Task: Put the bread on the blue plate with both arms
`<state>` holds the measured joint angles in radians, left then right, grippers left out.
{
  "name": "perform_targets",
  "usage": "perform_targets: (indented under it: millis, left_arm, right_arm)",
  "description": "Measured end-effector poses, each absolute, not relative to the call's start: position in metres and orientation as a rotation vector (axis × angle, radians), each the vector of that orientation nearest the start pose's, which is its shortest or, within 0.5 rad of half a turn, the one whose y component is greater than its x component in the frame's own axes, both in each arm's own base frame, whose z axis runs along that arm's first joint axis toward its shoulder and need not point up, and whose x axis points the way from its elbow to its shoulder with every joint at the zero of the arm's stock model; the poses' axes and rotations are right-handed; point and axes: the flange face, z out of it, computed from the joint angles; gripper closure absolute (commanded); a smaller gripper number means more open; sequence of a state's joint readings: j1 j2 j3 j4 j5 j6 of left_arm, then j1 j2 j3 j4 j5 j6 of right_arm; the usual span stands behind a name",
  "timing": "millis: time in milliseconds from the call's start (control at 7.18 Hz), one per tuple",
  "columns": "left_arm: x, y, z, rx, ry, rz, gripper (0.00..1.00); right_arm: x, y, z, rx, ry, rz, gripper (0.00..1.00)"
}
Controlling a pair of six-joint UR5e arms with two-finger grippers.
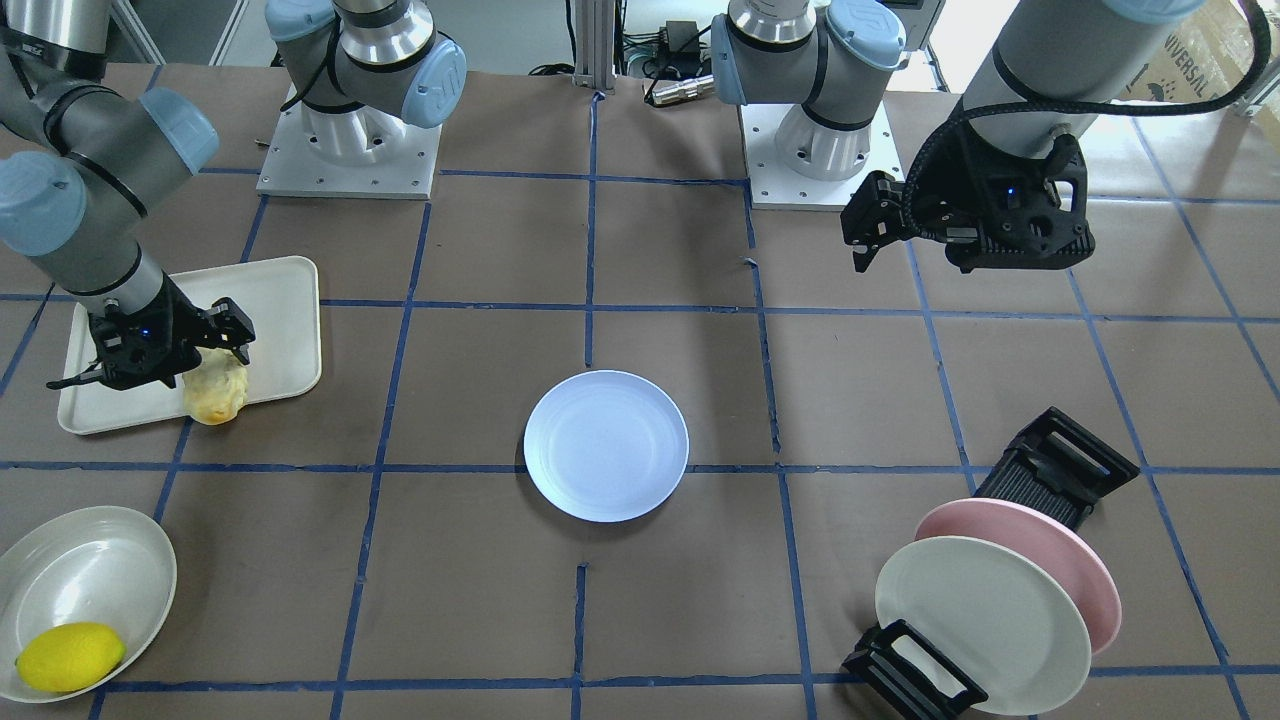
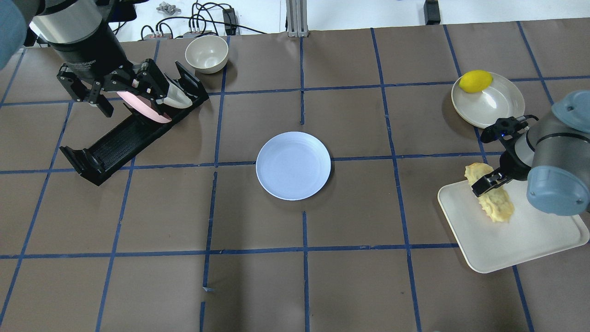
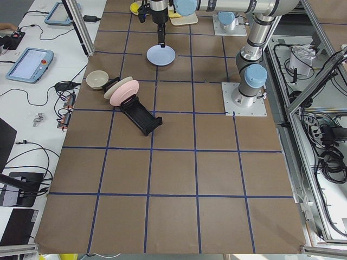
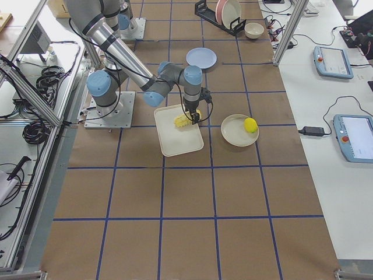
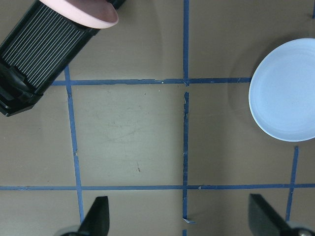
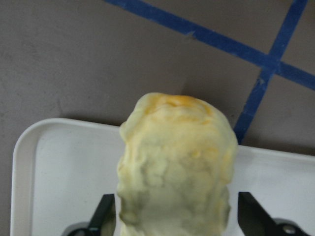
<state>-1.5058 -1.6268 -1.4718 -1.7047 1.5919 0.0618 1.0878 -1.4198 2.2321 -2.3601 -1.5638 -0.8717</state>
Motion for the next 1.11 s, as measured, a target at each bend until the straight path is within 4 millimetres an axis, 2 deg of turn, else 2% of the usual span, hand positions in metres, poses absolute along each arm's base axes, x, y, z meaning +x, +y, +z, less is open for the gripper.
perform_targets:
  millis: [139, 279, 418, 557, 697, 975, 1115]
  left_arm:
    - [-0.098, -0.515, 0.495, -0.005, 3.122, 0.144, 0.0]
    - [-0.098, -0.516, 0.496, -0.006, 3.121, 0.143, 0.0]
    - [-0.098, -0.516, 0.497, -0.007, 3.122, 0.14, 0.0]
    - [-0.098, -0.516, 0.497, -0.008, 3.121, 0.141, 0.0]
    - [-0.097, -0.517, 0.497, -0.009, 3.119, 0.139, 0.0]
    - [-0.097, -0.518, 0.497, -0.01, 3.119, 0.137, 0.0]
    - [-0.097, -0.517, 0.496, -0.01, 3.119, 0.138, 0.0]
  right_arm:
    - [-0.077, -0.435, 0.188, -0.582, 3.051, 0.031, 0.99]
    - [-0.074, -0.43, 0.183, -0.563, 3.045, 0.046, 1.0]
    - [-0.072, -0.426, 0.187, -0.532, 3.046, 0.061, 1.0]
    - [-0.06, -0.425, 0.202, -0.477, 3.053, 0.07, 1.0]
    - [-0.029, -0.426, 0.228, -0.453, 3.063, 0.056, 0.99]
    - [0.076, -0.441, 0.283, -0.443, 3.08, 0.015, 0.99]
    - [0.128, -0.46, 0.297, -0.424, 3.083, 0.019, 0.99]
